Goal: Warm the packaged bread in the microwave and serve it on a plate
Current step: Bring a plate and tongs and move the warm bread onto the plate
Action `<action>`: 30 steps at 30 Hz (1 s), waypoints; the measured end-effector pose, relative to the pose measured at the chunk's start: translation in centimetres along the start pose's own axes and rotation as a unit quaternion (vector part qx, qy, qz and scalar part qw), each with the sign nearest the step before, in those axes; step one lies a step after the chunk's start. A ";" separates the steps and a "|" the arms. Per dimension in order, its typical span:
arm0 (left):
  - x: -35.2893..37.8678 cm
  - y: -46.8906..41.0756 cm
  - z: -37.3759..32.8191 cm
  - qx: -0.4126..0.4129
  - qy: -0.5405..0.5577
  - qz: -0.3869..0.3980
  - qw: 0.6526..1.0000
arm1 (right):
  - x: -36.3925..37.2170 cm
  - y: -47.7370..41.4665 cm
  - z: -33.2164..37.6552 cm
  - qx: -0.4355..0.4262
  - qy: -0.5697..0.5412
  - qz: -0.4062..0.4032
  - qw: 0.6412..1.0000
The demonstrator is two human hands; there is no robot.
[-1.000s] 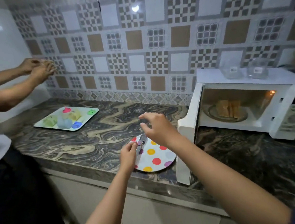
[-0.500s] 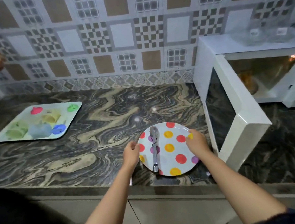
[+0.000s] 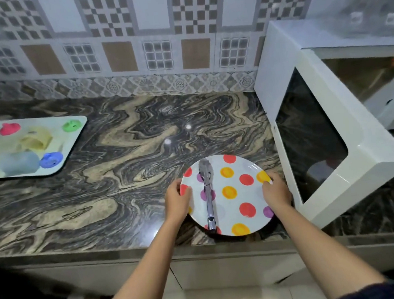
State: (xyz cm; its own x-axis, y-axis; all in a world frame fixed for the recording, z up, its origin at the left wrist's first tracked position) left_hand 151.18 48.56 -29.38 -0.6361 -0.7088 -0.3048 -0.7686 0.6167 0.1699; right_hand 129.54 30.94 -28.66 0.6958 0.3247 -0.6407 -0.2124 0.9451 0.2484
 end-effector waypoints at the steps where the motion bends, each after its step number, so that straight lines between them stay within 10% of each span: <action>1: 0.1 0.2 -0.1 0.006 0.020 0.003 1.000 | 0.2 0.1 -0.1 -0.003 -0.023 -0.001 1.000; 30: -7.1 21.4 1.2 0.009 0.128 -0.088 0.988 | -2.4 18.4 -5.8 -0.079 -0.246 0.047 0.965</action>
State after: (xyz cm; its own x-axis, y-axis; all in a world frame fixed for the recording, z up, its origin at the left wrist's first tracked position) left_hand 139.32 67.24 -24.66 -0.4902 -0.8678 -0.0816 -0.8693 0.4801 0.1172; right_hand 120.03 47.72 -26.74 0.9018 0.3890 -0.1882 -0.3652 0.9189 0.1493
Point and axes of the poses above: each hand's wrist, its own y-axis away from the middle knuckle, its own x-axis out of the palm, z = x × y, the point moved 6 cm from there along -y, towards the middle knuckle, and after that the axes turned 3 degrees about z, right-handed, at the moved point
